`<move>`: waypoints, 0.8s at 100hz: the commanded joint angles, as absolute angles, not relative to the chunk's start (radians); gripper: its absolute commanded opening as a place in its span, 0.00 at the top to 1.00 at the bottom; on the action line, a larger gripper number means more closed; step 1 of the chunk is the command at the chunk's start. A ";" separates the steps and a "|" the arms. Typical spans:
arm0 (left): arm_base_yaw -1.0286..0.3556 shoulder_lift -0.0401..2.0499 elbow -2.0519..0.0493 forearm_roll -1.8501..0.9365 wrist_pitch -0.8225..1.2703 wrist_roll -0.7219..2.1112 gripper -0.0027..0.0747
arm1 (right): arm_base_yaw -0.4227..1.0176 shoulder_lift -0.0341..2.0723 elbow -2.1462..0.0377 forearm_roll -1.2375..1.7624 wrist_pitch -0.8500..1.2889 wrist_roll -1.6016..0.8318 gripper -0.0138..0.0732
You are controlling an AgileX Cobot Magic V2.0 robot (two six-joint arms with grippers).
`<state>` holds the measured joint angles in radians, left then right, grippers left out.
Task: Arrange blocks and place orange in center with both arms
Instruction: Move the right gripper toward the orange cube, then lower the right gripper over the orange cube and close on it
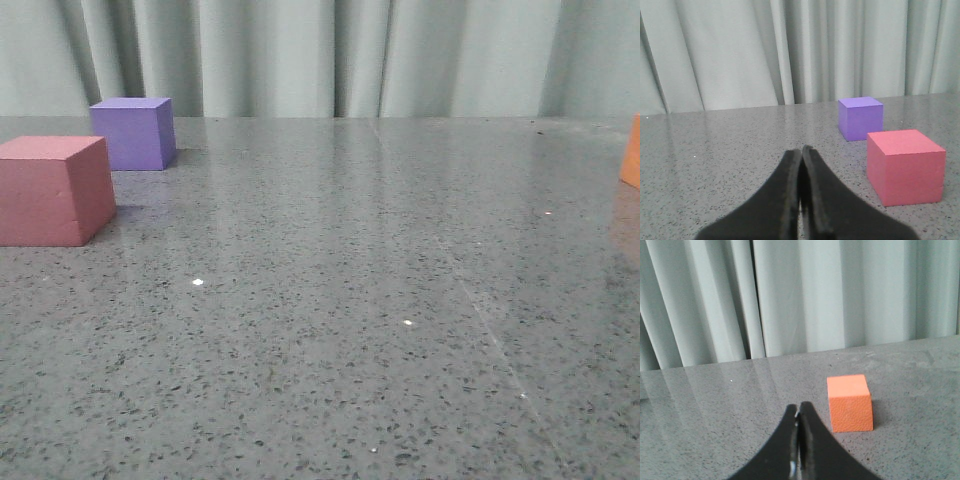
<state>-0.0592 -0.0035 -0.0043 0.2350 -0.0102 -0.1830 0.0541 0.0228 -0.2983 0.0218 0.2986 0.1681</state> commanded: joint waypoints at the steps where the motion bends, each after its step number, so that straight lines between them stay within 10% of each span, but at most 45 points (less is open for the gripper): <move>1: -0.058 -0.037 0.051 0.234 -0.085 -0.191 0.99 | 0.047 0.118 -0.455 0.023 0.384 0.169 0.92; 36: -0.058 -0.037 0.051 0.234 -0.085 -0.191 0.99 | 0.047 0.610 -0.896 0.023 0.817 0.169 0.92; 80: -0.058 -0.037 0.051 0.234 -0.085 -0.191 0.99 | 0.047 0.877 -0.965 0.022 0.775 0.155 0.82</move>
<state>-0.0592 -0.0035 -0.0043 0.2350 -0.0102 -0.1830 0.0541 0.8680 -0.9294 0.0218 0.8546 0.1681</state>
